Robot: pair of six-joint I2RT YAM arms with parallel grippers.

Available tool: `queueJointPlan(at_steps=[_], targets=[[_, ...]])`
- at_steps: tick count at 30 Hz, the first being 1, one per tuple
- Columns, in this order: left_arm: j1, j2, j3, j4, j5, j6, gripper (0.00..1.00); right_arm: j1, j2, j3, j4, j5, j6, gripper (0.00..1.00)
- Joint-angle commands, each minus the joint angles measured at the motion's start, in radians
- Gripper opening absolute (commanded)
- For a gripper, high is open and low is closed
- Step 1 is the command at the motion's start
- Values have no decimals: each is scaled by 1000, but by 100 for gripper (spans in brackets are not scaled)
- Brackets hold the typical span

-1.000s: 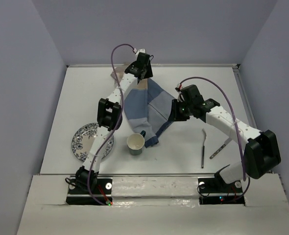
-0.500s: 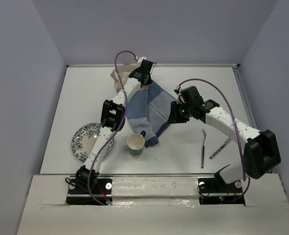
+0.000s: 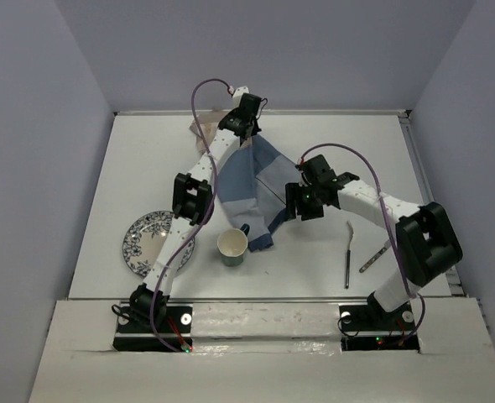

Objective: Set the dinner table for one person

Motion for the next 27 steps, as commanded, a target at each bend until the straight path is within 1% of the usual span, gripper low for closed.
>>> queueJointPlan(at_steps=[1,4,5,6,8,9,10,11,12,13,14,15,16,17,18,19,21,22,23,24,25,27], targets=[[25,-122,69,2,-16,1,0,-41,56,39,39,76,32,71],[54,-186,55,-24,7,1,0,-54,104,65,68,96,54,72],[62,-208,39,-38,15,-3,0,-63,147,91,81,110,63,72],[77,-235,-25,-38,26,-3,0,-63,174,107,88,122,69,70],[94,-321,-98,-28,49,-2,0,-72,252,155,116,151,83,66],[113,-376,-162,-26,53,3,0,-81,277,174,128,156,86,60],[123,-405,-196,-21,58,8,0,-82,299,192,137,159,85,56],[134,-430,-227,-15,61,11,0,-94,334,234,159,173,86,50],[143,-459,-298,-11,67,17,0,-107,351,255,168,179,88,42],[162,-514,-339,1,76,20,0,-123,368,278,176,184,89,31],[169,-542,-379,8,78,24,0,-123,403,330,182,199,89,10],[173,-573,-465,12,78,32,0,-138,420,358,183,219,91,3],[176,-635,-521,15,66,49,0,-147,440,389,185,223,91,0],[179,-669,-581,35,69,55,0,-158,457,419,185,224,86,0],[177,-709,-709,52,72,61,0,-183,475,448,185,222,86,0],[177,-781,-773,87,72,69,0,-198,506,503,185,227,80,0],[179,-856,-891,129,70,72,0,-253,540,562,183,239,68,0],[180,-924,-991,167,75,69,0,-276,575,628,182,242,56,0],[180,-952,-1033,176,79,64,0,-299,590,665,179,218,53,0],[182,-1000,-1108,184,92,55,0,-343,609,706,173,201,48,0],[180,-1027,-1150,208,110,29,0,-359,639,793,165,199,25,0],[182,-1073,-1236,235,131,-8,0,-381,665,893,105,197,-6,0]])
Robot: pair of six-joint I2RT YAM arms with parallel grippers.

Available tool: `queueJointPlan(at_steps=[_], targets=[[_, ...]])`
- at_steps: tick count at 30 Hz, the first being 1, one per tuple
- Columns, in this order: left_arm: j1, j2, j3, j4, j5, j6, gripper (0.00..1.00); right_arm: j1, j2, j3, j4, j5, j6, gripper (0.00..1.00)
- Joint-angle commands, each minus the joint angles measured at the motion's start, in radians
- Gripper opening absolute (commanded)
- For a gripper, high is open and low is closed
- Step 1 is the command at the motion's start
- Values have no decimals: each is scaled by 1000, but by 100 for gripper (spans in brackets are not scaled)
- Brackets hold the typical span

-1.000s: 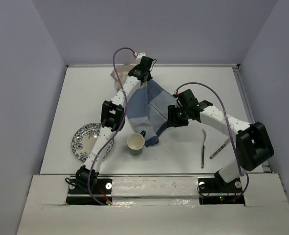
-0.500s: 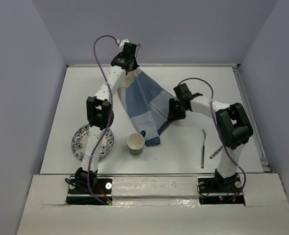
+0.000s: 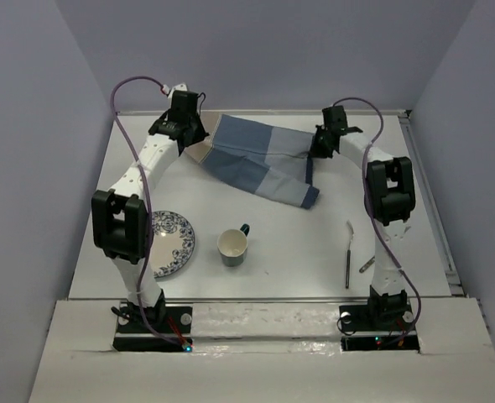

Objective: Set the dinner table for one person

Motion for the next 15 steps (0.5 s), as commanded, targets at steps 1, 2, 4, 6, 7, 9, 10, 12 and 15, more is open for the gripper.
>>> queueJointPlan(at_steps=[1,2,4,6,7,9,10,12,15], targets=[[-8,-155,-233,124,61,-62,0,-79,36,247,-26,17,-87,1],[-8,-172,-275,167,66,-91,0,-79,40,313,-67,28,-128,14],[-5,-212,-381,198,87,-117,0,-79,27,341,-122,19,-138,60],[-6,-237,-435,233,98,-137,0,-79,-66,228,-144,-42,-124,76],[-6,-261,-485,250,113,-153,0,-79,-108,165,-138,-62,-110,77],[-6,-284,-547,288,124,-165,0,-79,-221,-47,-63,-136,-92,74],[-5,-287,-564,305,143,-167,0,-79,-246,-99,-49,-150,-77,73],[-5,-292,-593,313,156,-168,0,-79,-283,-177,-53,-162,-67,67],[-6,-330,-674,353,167,-185,0,-79,-377,-309,-52,-161,-23,64]])
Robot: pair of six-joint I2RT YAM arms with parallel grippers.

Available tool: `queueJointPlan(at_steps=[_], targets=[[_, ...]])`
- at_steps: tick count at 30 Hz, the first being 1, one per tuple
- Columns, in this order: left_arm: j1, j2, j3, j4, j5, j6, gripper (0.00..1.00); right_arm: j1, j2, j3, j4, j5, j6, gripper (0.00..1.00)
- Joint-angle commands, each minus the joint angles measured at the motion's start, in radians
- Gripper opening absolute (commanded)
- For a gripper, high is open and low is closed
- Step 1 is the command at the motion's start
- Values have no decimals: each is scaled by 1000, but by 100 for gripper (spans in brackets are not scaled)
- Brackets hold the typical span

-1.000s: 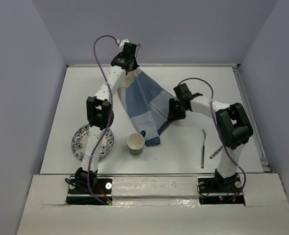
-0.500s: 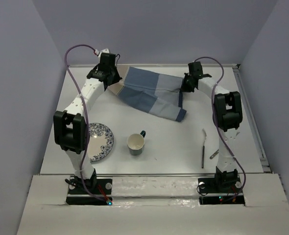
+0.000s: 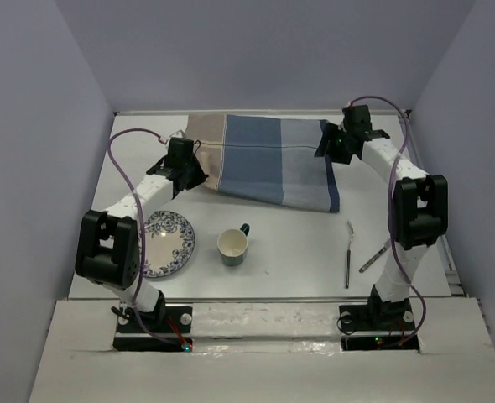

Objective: Set the dinner table for one person

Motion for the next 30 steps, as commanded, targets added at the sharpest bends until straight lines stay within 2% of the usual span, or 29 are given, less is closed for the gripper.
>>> queueJointPlan(at_steps=[1,4,8,9,11,12,13,16,22,27,30], targets=[[-1,-113,-107,110,61,-42,0,2,-112,-175,-1,-49,60,64],[0,-174,-181,128,50,-69,0,2,-149,-227,5,3,90,69],[0,-271,-287,142,14,-146,0,2,-194,-295,7,-10,100,72],[0,-289,-330,142,13,-175,16,2,-215,-325,10,9,96,73],[17,-332,-362,142,19,-192,33,2,-220,-338,11,32,67,74],[28,-354,-377,142,25,-195,55,2,-203,-318,8,36,54,75],[37,-361,-376,142,26,-191,66,2,-191,-301,8,42,47,75],[48,-366,-315,127,4,-130,87,2,-104,-194,-1,83,33,75],[49,-355,-134,56,-116,33,89,-34,91,-11,-12,155,34,68],[55,-337,-163,48,-109,29,89,-46,183,44,-52,69,33,64],[78,-305,-216,71,-51,3,88,-46,209,33,-46,40,50,56]])
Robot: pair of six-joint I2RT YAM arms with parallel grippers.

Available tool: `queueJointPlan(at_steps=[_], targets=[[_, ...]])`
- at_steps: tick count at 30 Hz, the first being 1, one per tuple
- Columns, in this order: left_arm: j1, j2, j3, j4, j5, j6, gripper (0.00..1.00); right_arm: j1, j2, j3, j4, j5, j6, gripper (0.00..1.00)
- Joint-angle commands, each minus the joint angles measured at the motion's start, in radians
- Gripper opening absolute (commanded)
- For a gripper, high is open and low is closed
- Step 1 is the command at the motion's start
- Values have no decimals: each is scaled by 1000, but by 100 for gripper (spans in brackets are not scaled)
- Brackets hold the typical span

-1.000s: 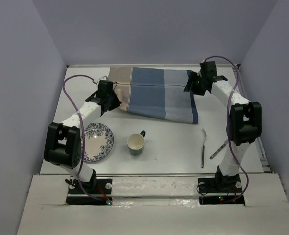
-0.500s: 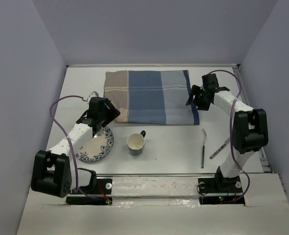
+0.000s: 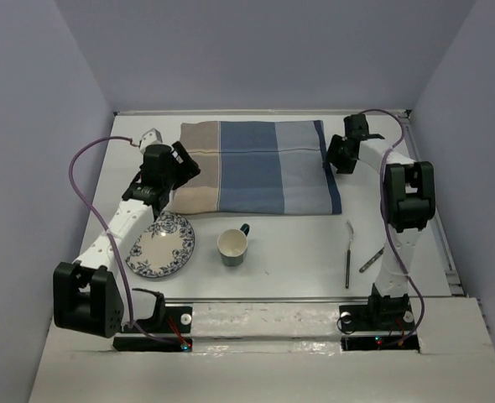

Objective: Set the dinner table for one person

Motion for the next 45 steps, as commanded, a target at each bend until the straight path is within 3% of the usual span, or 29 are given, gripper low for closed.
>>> queueJointPlan(at_steps=[1,2,3,6,14,15,17,18,21,26,30,34,41,45], targets=[[29,40,-56,8,38,5,88,0,27,24,-19,-56,8,53],[29,50,-53,14,42,3,88,0,33,25,-17,-65,14,48],[29,59,-45,16,47,3,88,0,39,28,-13,-65,18,29],[29,103,-21,17,62,12,88,-26,44,31,-11,-50,54,0],[3,186,111,-30,107,120,89,-111,-88,-10,3,25,60,0],[2,182,110,-30,108,115,89,-111,-90,-7,3,-7,46,10],[-3,177,110,-32,109,114,89,-111,-93,-9,4,-21,45,20],[-3,169,107,-33,109,112,89,-111,-105,-15,6,-27,43,36],[-4,142,114,-48,109,123,89,-111,-143,-10,0,-76,6,66],[-6,94,169,-119,92,158,89,-23,-283,-59,-3,-154,5,69],[-18,73,171,-180,82,176,89,203,-398,-122,-25,-206,-60,69],[-47,65,81,-205,34,184,88,465,-467,-159,-85,-237,-89,69],[-55,-1,53,-170,39,184,84,713,-397,-49,-284,-190,-164,69],[-72,-88,93,-161,58,187,84,782,-372,-15,-362,-148,-178,67]])
